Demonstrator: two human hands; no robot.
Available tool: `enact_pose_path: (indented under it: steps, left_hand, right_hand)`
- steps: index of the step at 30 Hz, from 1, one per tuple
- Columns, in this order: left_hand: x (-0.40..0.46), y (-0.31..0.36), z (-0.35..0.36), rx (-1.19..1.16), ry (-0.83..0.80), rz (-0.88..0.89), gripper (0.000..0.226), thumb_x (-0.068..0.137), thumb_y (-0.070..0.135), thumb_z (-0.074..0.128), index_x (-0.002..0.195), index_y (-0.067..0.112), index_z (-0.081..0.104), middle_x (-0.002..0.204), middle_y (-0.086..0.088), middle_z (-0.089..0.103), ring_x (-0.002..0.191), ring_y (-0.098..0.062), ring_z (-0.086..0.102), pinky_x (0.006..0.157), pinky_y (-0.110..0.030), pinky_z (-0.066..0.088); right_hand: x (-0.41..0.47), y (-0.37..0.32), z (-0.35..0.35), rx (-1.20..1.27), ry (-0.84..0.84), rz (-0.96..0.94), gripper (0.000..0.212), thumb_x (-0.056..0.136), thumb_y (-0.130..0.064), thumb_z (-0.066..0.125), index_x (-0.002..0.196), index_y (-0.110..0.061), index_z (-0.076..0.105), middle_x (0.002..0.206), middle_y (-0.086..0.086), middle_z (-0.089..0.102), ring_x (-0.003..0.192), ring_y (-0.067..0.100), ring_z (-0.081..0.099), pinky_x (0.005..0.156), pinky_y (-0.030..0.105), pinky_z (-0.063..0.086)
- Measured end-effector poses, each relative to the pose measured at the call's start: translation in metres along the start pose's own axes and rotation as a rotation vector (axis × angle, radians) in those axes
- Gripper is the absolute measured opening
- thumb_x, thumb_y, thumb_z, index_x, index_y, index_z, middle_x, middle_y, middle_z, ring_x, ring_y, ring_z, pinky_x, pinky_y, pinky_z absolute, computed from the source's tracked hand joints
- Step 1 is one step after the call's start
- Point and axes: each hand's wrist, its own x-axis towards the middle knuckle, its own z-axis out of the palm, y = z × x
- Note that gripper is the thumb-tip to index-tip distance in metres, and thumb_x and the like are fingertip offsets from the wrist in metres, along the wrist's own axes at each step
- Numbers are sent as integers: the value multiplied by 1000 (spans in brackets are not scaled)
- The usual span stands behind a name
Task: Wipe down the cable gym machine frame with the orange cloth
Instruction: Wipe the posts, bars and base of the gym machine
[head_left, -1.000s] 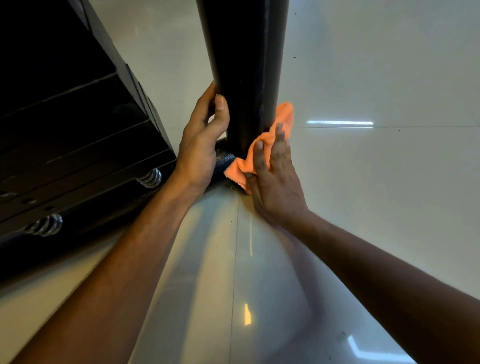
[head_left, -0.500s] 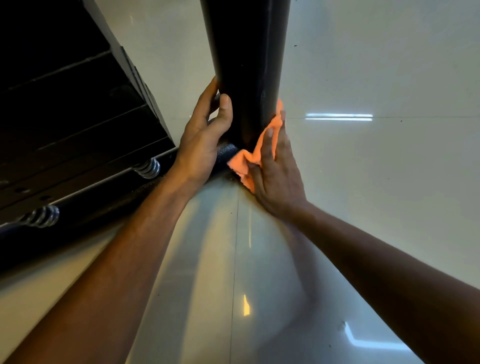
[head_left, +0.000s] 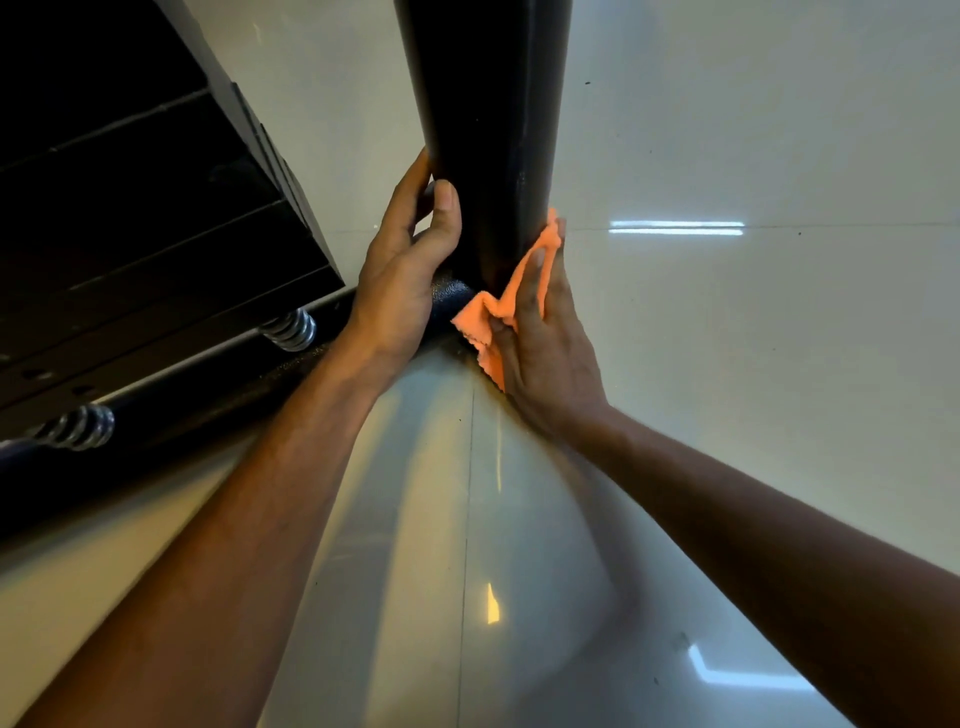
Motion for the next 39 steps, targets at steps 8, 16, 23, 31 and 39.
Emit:
enact_pose_path:
  steps: [8,16,23,31,39]
  left_hand:
    - [-1,4,1,4,-4,-2,49,117,30,43,163,15,41,160,3,54,149,-7,47,122,-25,39]
    - [-1,1,1,-3,-3,-30,48,116,32,44,161,13,44,159,0,56,146,-9,51,120,-30,44]
    - [-2,2,3,6,40,-62,48,115,34,47,158,13,49,155,-2,60,145,-12,54,123,-36,43]
    - [-39,-10,12,222,83,-60,58,111,36,58,165,31,39,160,14,51,145,-3,50,119,-29,45]
    - [-89,14,16,706,36,-14,41,108,35,57,146,21,64,148,4,61,138,-11,55,116,-40,46]
  right_hand:
    - [36,-26,-12,182,193,75,89,116,-41,48,166,-4,-15,176,32,-5,167,43,4,132,45,30]
    - [11,-1,-10,121,7,-13,101,115,-29,55,160,-46,-33,178,22,-20,168,30,-7,130,50,33]
    - [12,-9,-29,193,26,83,82,116,-29,52,172,-31,-7,181,12,12,165,28,25,119,25,44]
    - [-6,-15,-62,140,45,199,59,110,-28,56,167,-17,41,129,9,69,111,24,68,95,35,56]
    - [-43,-56,-116,87,-208,315,59,115,-46,48,168,-24,38,166,5,49,152,22,47,118,34,43]
